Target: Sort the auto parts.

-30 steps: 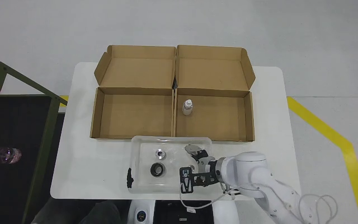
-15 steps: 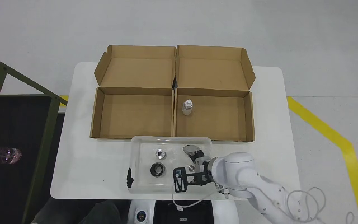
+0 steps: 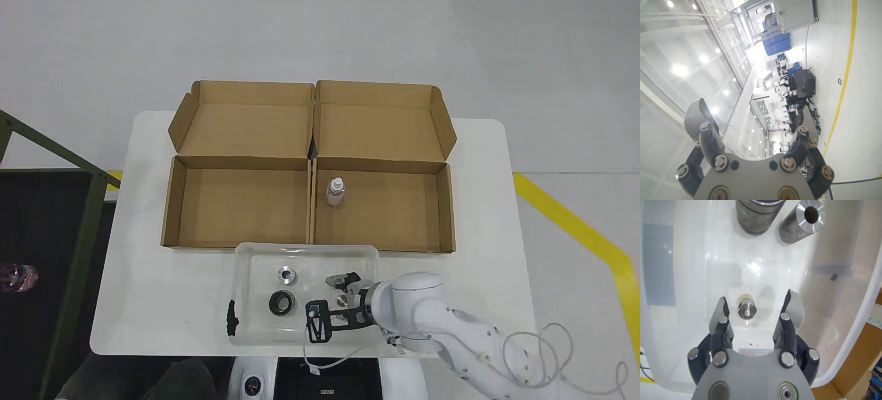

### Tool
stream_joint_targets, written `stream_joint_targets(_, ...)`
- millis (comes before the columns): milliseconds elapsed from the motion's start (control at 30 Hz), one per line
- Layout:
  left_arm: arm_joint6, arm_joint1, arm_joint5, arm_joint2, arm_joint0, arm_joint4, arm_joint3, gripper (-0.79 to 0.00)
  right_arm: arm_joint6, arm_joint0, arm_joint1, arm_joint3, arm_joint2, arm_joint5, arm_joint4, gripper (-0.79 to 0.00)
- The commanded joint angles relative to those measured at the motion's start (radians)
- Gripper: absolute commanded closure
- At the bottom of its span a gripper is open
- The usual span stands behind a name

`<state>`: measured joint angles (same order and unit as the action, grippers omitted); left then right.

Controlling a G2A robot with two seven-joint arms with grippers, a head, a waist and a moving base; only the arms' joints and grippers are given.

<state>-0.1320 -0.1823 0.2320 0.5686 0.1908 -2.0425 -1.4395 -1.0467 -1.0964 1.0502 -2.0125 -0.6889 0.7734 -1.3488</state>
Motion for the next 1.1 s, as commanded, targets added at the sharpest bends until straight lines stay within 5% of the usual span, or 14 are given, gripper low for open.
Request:
stream_joint_targets(0,0.0,0.0,0.0,0.0,0.0,0.0,0.0,-0.785,-0.006,0.012,-0.004,0.009,0.019,-0.006,0.008,-0.369)
stream_joint_targets(233,0.0,0.0,0.0,0.0,0.0,0.0,0.0,-0.785,-0.04,0.056,-0.019,0.014,0.067,-0.04,0.042,-0.243)
stream_joint_targets(333,0.0,0.0,0.0,0.0,0.0,0.0,0.0,-0.785,-0.052,0.07,-0.026,0.009,0.079,-0.052,0.059,0.0)
stream_joint_targets(600,0.0,0.0,0.0,0.0,0.0,0.0,0.0,-0.785,-0.036,0.089,-0.037,-0.024,0.07,-0.05,0.122,0.0)
stream_joint_targets(1067,0.0,0.0,0.0,0.0,0.0,0.0,0.0,-0.785,0.278,0.032,-0.053,-0.05,-0.027,-0.096,0.02,0.0)
